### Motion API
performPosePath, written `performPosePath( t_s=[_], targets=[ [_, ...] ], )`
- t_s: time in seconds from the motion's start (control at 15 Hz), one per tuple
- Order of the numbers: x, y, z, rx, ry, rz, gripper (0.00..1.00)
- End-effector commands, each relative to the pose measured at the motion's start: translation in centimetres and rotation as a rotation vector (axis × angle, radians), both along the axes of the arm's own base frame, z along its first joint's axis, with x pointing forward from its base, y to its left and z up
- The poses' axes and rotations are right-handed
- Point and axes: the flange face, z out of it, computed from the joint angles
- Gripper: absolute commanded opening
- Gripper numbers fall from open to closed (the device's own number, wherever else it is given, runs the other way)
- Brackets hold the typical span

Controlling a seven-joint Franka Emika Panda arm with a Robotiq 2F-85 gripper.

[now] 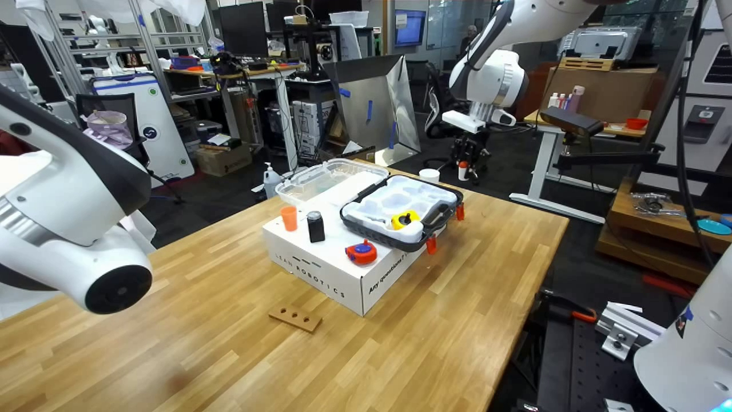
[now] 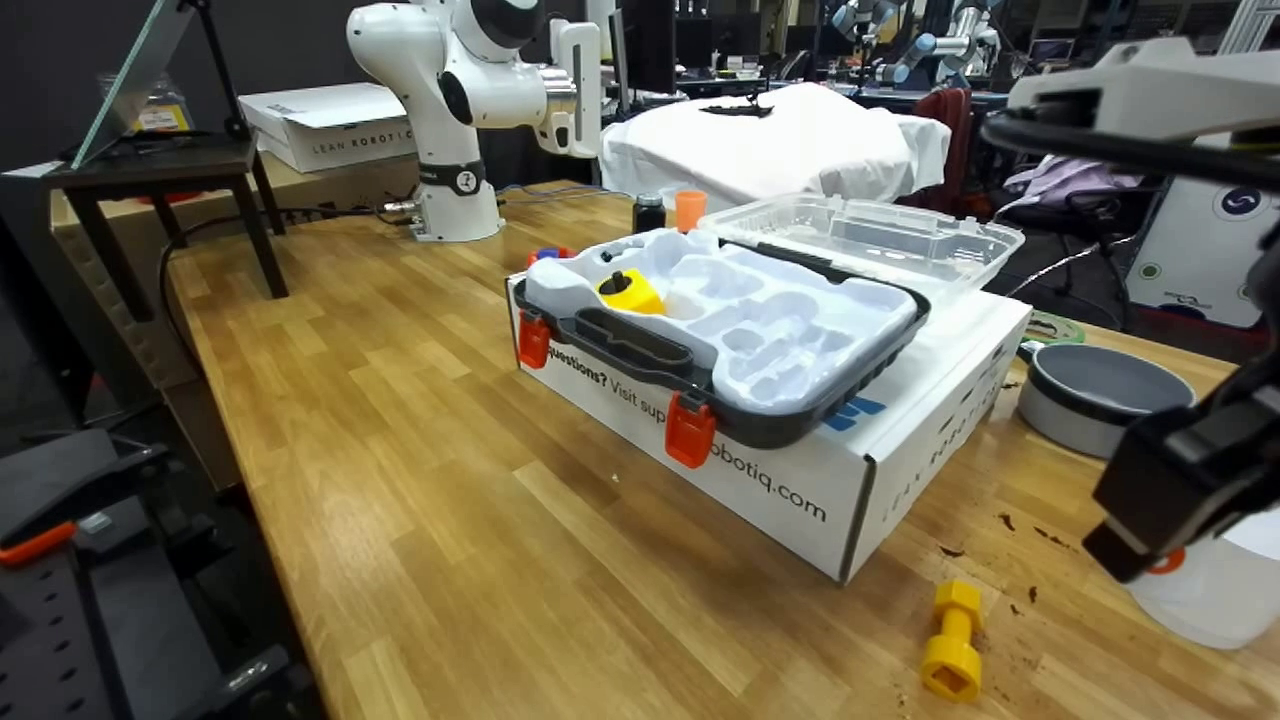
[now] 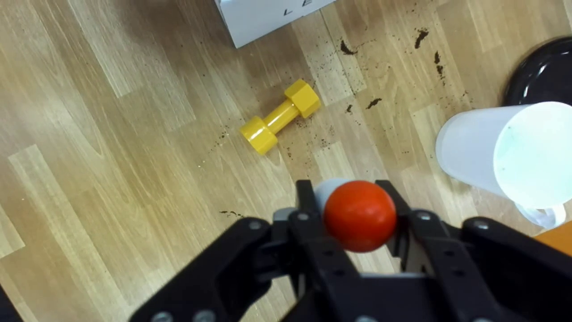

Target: Move the seasoning bottle to the right

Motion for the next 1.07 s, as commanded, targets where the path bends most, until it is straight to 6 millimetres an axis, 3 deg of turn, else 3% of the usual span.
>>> performPosePath(
  t_s=[0.0, 0.27, 0.53, 1.0],
  targets=[
    [1.1, 0.6, -1.7, 0.032, 0.019, 0.021, 0.12],
    [3.0, 1.2, -4.6, 0.072, 0.049, 0.033, 0.12],
    [4.6, -0.2, -5.6, 0.051, 0.054, 0.029, 0.12],
    [4.6, -2.6, -7.1, 0.096, 0.064, 0.000, 0.12]
  ],
)
